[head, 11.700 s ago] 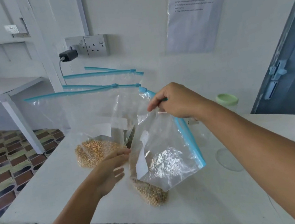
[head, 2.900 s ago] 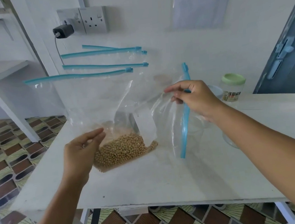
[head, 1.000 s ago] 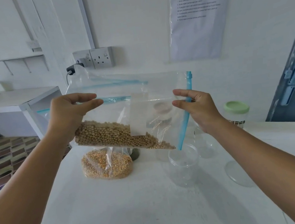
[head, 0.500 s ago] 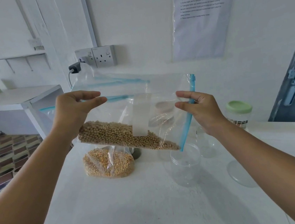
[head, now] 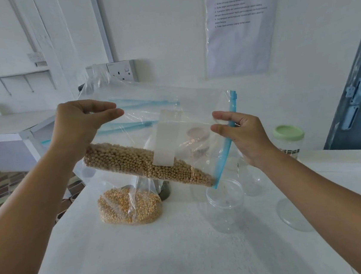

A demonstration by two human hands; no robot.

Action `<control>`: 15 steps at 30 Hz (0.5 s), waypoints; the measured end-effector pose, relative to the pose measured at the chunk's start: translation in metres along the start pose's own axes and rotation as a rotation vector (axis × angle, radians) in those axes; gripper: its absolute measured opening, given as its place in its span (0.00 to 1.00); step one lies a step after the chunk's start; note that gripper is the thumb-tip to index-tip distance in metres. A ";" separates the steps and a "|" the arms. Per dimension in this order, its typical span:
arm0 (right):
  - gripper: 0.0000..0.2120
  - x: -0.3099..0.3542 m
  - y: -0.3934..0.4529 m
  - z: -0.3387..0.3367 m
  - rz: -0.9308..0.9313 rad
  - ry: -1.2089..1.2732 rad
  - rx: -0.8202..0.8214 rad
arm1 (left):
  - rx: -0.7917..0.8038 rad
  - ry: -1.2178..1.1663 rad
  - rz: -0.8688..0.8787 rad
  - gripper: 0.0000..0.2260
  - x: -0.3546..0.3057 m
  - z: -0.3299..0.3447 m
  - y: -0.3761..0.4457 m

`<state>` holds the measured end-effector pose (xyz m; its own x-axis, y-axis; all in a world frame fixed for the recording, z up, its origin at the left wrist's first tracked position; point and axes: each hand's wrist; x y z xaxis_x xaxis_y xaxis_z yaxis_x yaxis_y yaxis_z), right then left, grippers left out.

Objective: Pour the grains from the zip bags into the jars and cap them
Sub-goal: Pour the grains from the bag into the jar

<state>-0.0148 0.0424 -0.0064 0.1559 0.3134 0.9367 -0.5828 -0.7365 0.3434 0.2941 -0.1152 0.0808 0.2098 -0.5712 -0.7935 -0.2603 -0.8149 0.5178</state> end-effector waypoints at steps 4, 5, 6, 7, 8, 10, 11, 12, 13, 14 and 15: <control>0.16 -0.003 -0.004 -0.001 0.011 -0.004 0.002 | 0.013 0.004 -0.016 0.15 0.004 0.002 0.001; 0.16 -0.004 -0.005 -0.002 0.014 -0.010 -0.001 | 0.018 0.004 -0.021 0.15 0.004 0.003 0.001; 0.16 -0.004 -0.005 -0.002 0.016 -0.016 -0.003 | 0.022 -0.002 -0.026 0.16 0.005 0.003 0.001; 0.16 -0.005 -0.005 -0.002 0.018 -0.019 -0.005 | 0.026 -0.009 -0.029 0.16 0.005 0.004 0.001; 0.16 -0.005 -0.005 -0.002 0.021 -0.017 -0.005 | 0.030 -0.017 -0.033 0.17 0.005 0.004 0.002; 0.16 -0.004 -0.006 -0.002 0.026 -0.009 -0.005 | 0.037 -0.029 -0.037 0.17 0.004 0.005 0.002; 0.16 -0.004 -0.006 -0.002 0.026 -0.008 -0.004 | 0.039 -0.033 -0.040 0.17 0.004 0.005 0.003; 0.16 -0.003 -0.006 -0.003 0.025 -0.010 -0.005 | 0.037 -0.036 -0.043 0.16 0.004 0.005 0.003; 0.16 -0.002 -0.006 -0.003 0.023 -0.011 -0.004 | 0.035 -0.039 -0.044 0.16 0.003 0.005 0.004; 0.16 -0.002 -0.006 -0.004 0.021 -0.012 -0.004 | 0.033 -0.039 -0.045 0.15 0.003 0.005 0.005; 0.16 -0.002 -0.006 -0.004 0.019 -0.013 -0.004 | 0.034 -0.036 -0.042 0.15 0.002 0.006 0.005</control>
<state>-0.0146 0.0487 -0.0105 0.1546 0.2915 0.9440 -0.5893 -0.7397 0.3249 0.2878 -0.1202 0.0799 0.1869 -0.5322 -0.8257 -0.2840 -0.8339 0.4732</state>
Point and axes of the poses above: each hand's wrist, its own y-axis towards the middle knuckle, its own z-axis out of the palm, x = y × z, and after that the axes turned 2 degrees about y, right-handed
